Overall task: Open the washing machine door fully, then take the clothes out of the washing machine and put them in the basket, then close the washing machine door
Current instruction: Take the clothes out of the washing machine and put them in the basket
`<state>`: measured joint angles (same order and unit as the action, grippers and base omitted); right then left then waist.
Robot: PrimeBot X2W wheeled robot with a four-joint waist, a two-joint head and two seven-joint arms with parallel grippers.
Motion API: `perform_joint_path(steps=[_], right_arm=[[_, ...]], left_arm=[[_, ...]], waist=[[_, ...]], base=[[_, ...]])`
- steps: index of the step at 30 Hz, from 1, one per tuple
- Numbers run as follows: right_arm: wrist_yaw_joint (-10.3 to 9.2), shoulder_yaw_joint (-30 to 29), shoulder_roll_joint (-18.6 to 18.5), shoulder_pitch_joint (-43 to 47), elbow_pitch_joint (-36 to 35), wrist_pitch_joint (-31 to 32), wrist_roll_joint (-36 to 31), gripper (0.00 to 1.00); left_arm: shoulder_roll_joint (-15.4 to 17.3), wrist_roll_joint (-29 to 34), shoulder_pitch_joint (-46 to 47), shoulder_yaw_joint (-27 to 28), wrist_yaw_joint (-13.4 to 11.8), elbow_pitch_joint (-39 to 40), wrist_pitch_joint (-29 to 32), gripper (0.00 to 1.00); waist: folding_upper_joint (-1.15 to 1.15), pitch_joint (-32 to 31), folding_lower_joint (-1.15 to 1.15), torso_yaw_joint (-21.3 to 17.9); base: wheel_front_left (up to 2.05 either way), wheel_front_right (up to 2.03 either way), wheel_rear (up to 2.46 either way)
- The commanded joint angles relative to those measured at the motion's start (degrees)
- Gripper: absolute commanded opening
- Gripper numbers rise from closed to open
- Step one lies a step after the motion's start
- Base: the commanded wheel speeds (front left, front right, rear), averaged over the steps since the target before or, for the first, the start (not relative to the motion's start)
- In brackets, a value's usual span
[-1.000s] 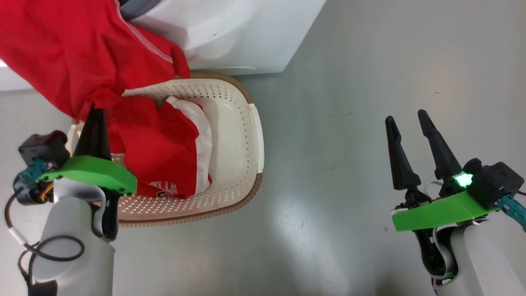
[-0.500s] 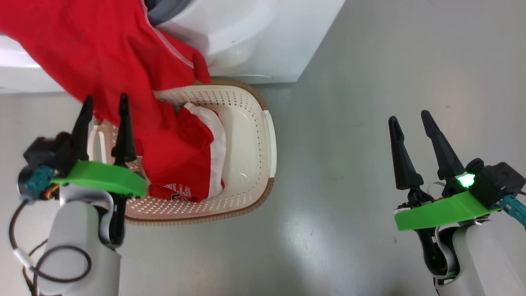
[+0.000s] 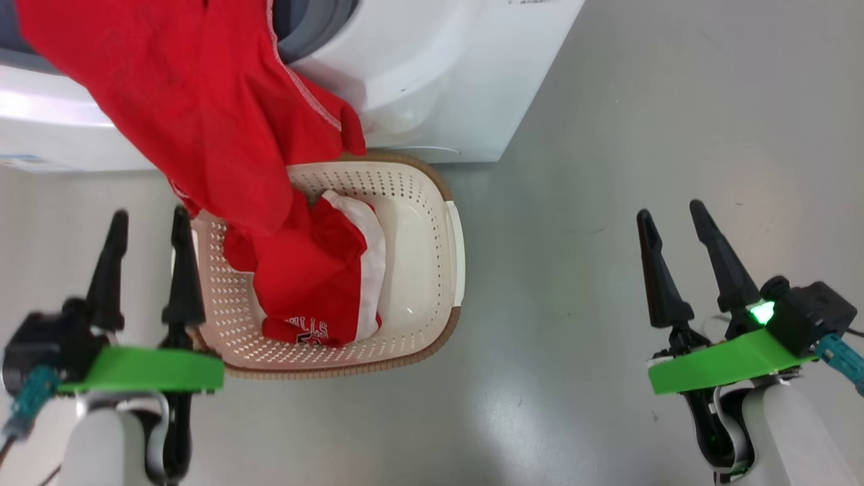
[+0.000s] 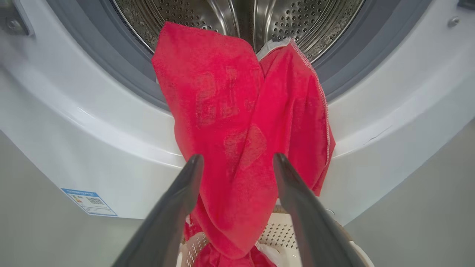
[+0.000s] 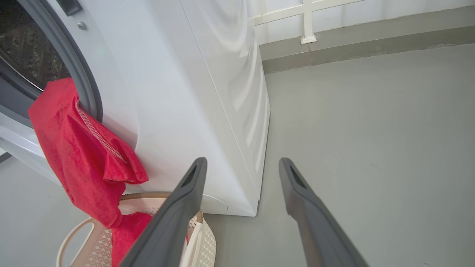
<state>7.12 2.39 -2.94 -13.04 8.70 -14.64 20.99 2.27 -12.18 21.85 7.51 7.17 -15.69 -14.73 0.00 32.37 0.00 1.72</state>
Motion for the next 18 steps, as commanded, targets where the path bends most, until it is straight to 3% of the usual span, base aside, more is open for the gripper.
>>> perform_joint_path(steps=[1, 8, 18], right_arm=[[0.36, 1.1, 0.1, 1.6, -1.0, -0.4, -0.6, 1.00], [0.36, 1.2, 0.1, 2.2, -1.0, -0.4, -0.6, 1.00], [0.36, 1.4, 0.1, 2.2, -1.1, -0.4, -0.5, 1.00]], left_arm=[[1.2, -0.3, -2.4, 1.8, 0.3, 2.3, -0.3, 1.00], [0.9, -1.0, -7.2, 2.2, 0.3, 8.4, -0.3, 1.00], [0.7, -1.4, -5.9, 1.5, 0.3, 8.5, -0.3, 1.00]], waist=[[0.00, -0.3, 0.00, 0.0], [0.00, -0.7, 0.00, 0.0], [0.00, -0.7, 0.00, -0.1]], base=[[0.00, 0.00, 0.00], [0.00, 0.00, 0.00], [0.00, 0.00, 0.00]])
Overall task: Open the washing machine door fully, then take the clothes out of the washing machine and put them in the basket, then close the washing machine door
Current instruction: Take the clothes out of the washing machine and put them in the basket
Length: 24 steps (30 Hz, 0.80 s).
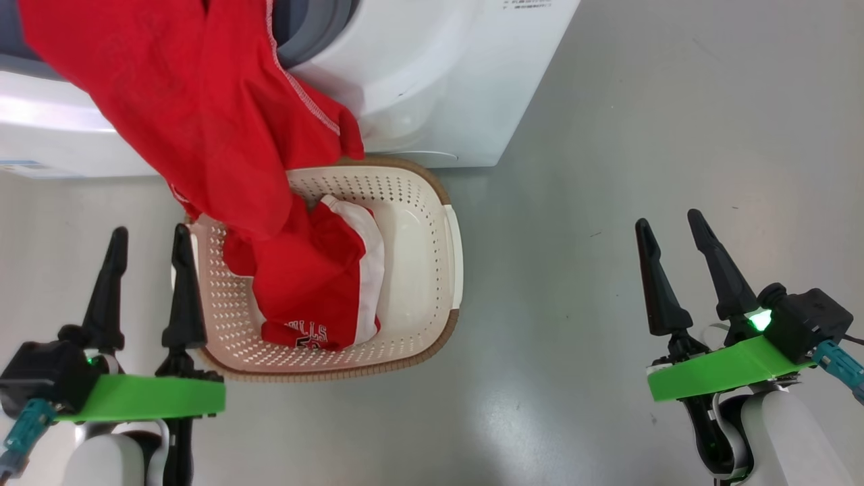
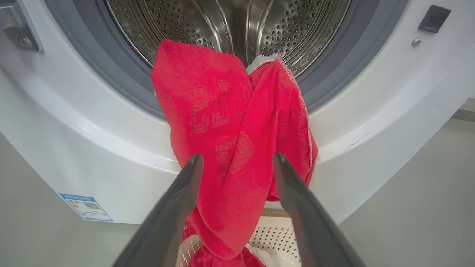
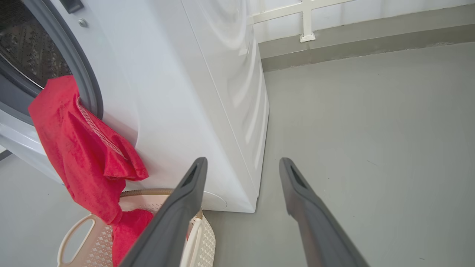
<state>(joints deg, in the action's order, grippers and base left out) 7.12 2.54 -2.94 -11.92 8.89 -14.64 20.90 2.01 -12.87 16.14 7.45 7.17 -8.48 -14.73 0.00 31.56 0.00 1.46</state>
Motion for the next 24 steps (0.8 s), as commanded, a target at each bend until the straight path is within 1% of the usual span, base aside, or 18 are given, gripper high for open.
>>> perform_joint_path(steps=[1, 3, 6, 13, 18, 24], right_arm=[[0.36, 1.1, 0.1, 1.1, -1.4, -0.4, -0.4, 1.00], [0.36, 1.0, 0.1, 1.1, -1.4, -0.4, -0.4, 1.00], [0.36, 1.0, 0.1, 0.9, -1.5, -0.4, -0.5, 1.00], [0.36, 1.6, 0.1, -0.5, -1.4, -0.4, -0.4, 1.00], [0.36, 1.8, 0.1, -1.0, -1.5, -0.4, -0.1, 1.00], [0.36, 2.2, 0.1, -1.7, -1.6, -0.4, 0.5, 1.00]], left_arm=[[0.9, -0.7, 0.6, 1.4, 0.3, 1.2, -0.3, 1.00], [0.9, -0.6, 1.6, 1.2, 0.3, 1.0, -0.3, 1.00], [1.5, 0.1, 5.7, 0.7, 0.3, -0.6, -0.3, 1.00], [3.6, 2.4, 19.2, 0.6, 0.3, -8.1, -0.3, 1.00], [4.6, 4.2, 29.1, 0.0, 0.3, -16.6, -0.3, 1.00], [5.5, 6.6, 39.5, -2.3, 0.2, -29.2, -0.3, 1.00]], waist=[[0.00, 0.2, 0.00, 0.2], [0.00, 0.3, 0.00, 0.4], [0.00, 0.8, 0.00, 0.8], [0.00, 2.3, 0.00, 0.4], [0.00, 3.2, 0.00, -0.2], [0.00, 4.3, 0.00, -1.1]], base=[[0.00, 0.00, 0.00], [0.00, 0.00, 0.00], [0.00, 0.00, 0.00], [0.00, 0.00, 0.00], [0.00, 0.00, 0.00], [0.00, 0.00, 0.00]])
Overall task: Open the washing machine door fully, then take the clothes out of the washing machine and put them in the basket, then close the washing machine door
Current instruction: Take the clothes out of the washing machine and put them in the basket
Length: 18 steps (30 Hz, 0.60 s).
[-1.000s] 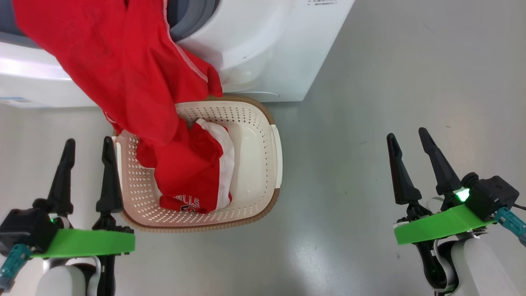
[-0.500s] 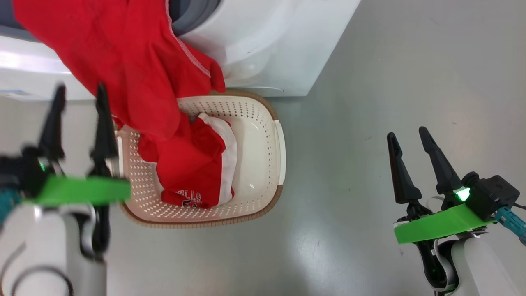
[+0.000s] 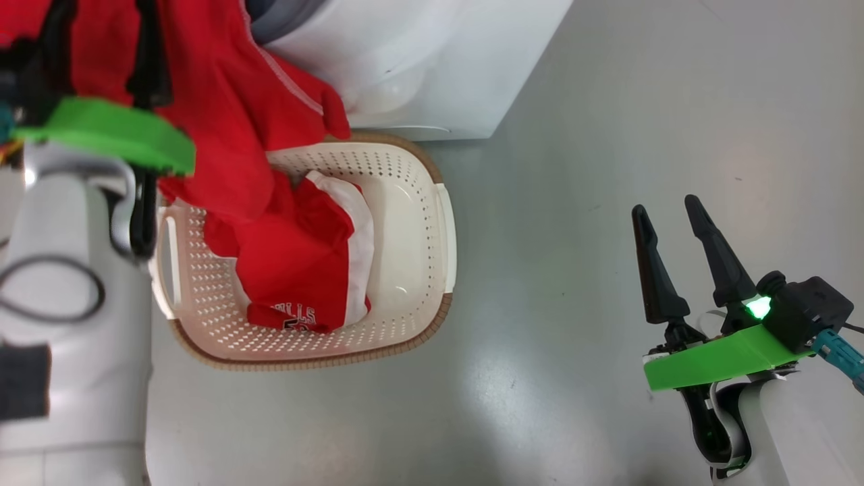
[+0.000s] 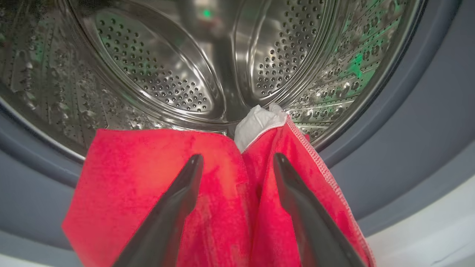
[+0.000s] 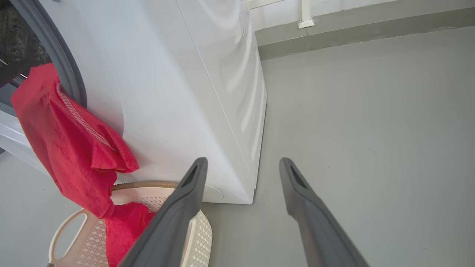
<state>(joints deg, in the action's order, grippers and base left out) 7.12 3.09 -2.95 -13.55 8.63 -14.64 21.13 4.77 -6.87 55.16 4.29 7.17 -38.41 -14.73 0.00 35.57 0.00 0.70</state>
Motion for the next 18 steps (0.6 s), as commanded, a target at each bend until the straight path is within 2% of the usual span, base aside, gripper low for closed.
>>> perform_joint_path(steps=[1, 11, 18], right_arm=[[0.36, 1.7, 0.1, -0.2, -1.4, -0.4, 0.3, 1.00], [0.36, 2.5, 0.1, -1.3, -1.7, -0.4, 1.0, 1.00], [0.36, 3.0, 0.1, -1.4, -1.6, -0.4, 1.5, 1.00]], left_arm=[[2.9, 1.0, 1.9, 0.5, 0.2, -1.3, -0.3, 1.00], [5.8, 4.2, 14.3, -1.8, -3.0, -20.9, -0.3, 1.00], [6.7, 4.5, 19.7, -3.1, -2.8, -28.7, -0.3, 1.00]], waist=[[0.00, 0.6, 0.00, -0.5], [0.00, 2.3, 0.00, -2.2], [0.00, 2.6, 0.00, -3.0]], base=[[0.00, 0.00, 0.00], [0.00, 0.00, 0.00], [0.00, 0.00, 0.00]])
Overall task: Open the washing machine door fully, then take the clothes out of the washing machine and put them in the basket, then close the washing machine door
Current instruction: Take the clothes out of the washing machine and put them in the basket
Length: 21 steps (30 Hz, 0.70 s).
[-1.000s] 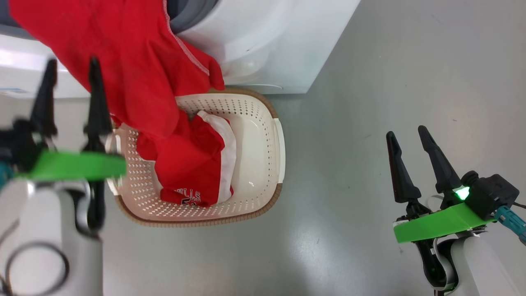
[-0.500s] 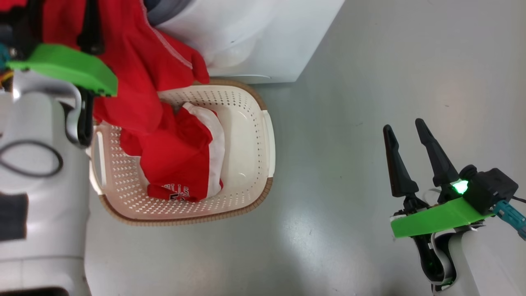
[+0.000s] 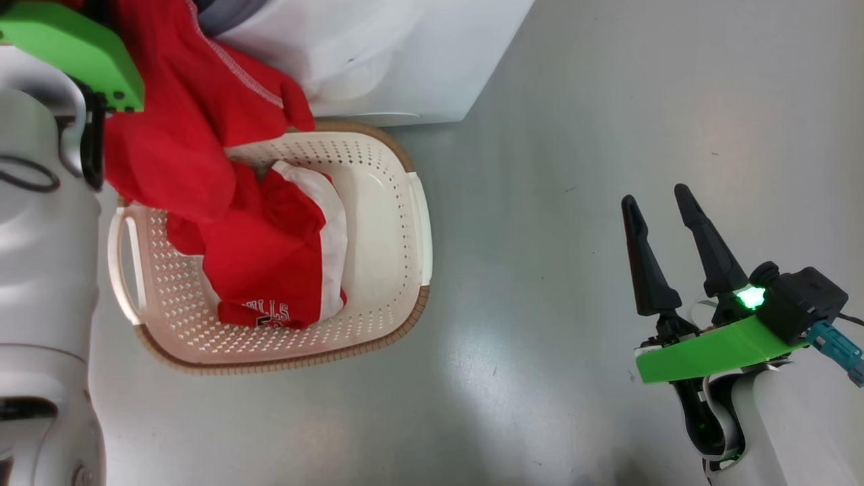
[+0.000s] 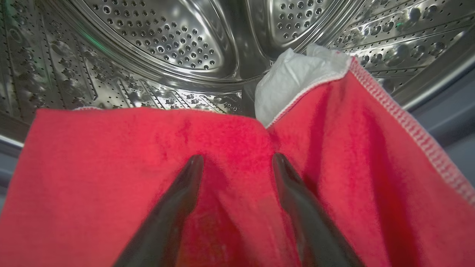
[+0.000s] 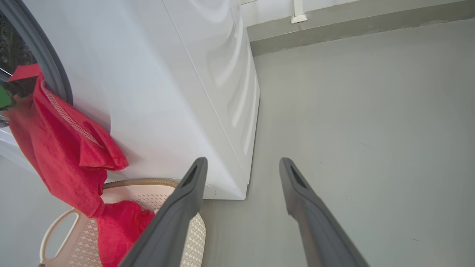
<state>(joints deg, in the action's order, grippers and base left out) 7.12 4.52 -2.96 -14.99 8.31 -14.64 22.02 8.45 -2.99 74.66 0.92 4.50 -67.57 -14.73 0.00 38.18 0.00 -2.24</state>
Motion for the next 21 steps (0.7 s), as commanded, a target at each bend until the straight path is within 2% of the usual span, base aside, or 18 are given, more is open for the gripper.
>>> perform_joint_path(steps=[1, 9, 10, 11, 12, 13, 14, 15, 16, 21], right_arm=[[0.36, 1.6, 0.1, 0.0, -1.3, -0.4, 0.7, 1.00], [0.36, 2.2, 0.1, -0.3, -1.1, -0.4, 1.0, 1.00], [0.36, 2.3, 0.1, -0.3, -1.1, -0.4, 1.1, 1.00], [0.36, 2.3, 0.1, -0.3, -1.1, -0.4, 1.1, 1.00], [0.36, 2.3, 0.1, -0.3, -1.2, -0.4, 1.1, 1.00], [0.36, 2.2, 0.1, -0.2, -1.2, -0.4, 1.1, 1.00], [0.36, 2.2, 0.1, -0.2, -1.2, -0.4, 1.0, 1.00], [0.36, 2.2, 0.1, -0.1, -1.2, -0.4, 1.0, 1.00], [0.36, 2.1, 0.1, -0.1, -1.2, -0.4, 1.0, 1.00], [0.36, 2.0, 0.1, 0.1, -1.3, -0.4, 0.9, 1.00]], left_arm=[[2.9, 0.6, 0.6, 0.1, -0.1, -0.2, -0.3, 1.00], [3.2, 0.5, 1.7, -0.9, -0.2, -4.1, -0.2, 1.00], [3.2, 0.4, 1.8, -1.0, -0.2, -4.4, -0.2, 0.93], [3.2, 0.4, 1.8, -1.0, -0.2, -4.6, -0.2, 0.64], [3.2, 0.3, 1.9, -1.1, -0.2, -4.8, -0.2, 0.44], [3.2, 0.2, 1.9, -1.2, -0.2, -4.9, -0.2, 0.25], [3.2, 0.2, 1.9, -1.3, -0.2, -5.1, -0.2, 0.11], [3.2, 0.1, 2.0, -1.4, -0.3, -5.2, -0.2, 0.03], [3.2, 0.0, 2.0, -1.4, -0.3, -5.3, -0.2, 0.00], [3.2, -0.8, 2.0, -1.4, -0.2, -5.0, -0.3, 0.00]], waist=[[0.00, 0.0, 0.00, -0.2], [0.00, -0.2, 0.00, -0.6], [0.00, -0.2, 0.00, -0.6], [0.00, -0.2, 0.00, -0.7], [0.00, -0.3, 0.00, -0.7], [0.00, -0.3, 0.00, -0.6], [0.00, -0.4, 0.00, -0.6], [0.00, -0.4, 0.00, -0.6], [0.00, -0.4, 0.00, -0.6], [0.00, -0.7, 0.00, -0.3]], base=[[0.00, 0.00, 0.00], [0.00, 0.00, 0.00], [0.00, 0.00, 0.00], [0.00, 0.00, 0.00], [0.00, 0.00, 0.00], [0.00, 0.00, 0.00], [0.00, 0.00, 0.00], [0.00, 0.00, 0.00], [0.00, 0.00, 0.00], [0.00, 0.00, 0.00]])
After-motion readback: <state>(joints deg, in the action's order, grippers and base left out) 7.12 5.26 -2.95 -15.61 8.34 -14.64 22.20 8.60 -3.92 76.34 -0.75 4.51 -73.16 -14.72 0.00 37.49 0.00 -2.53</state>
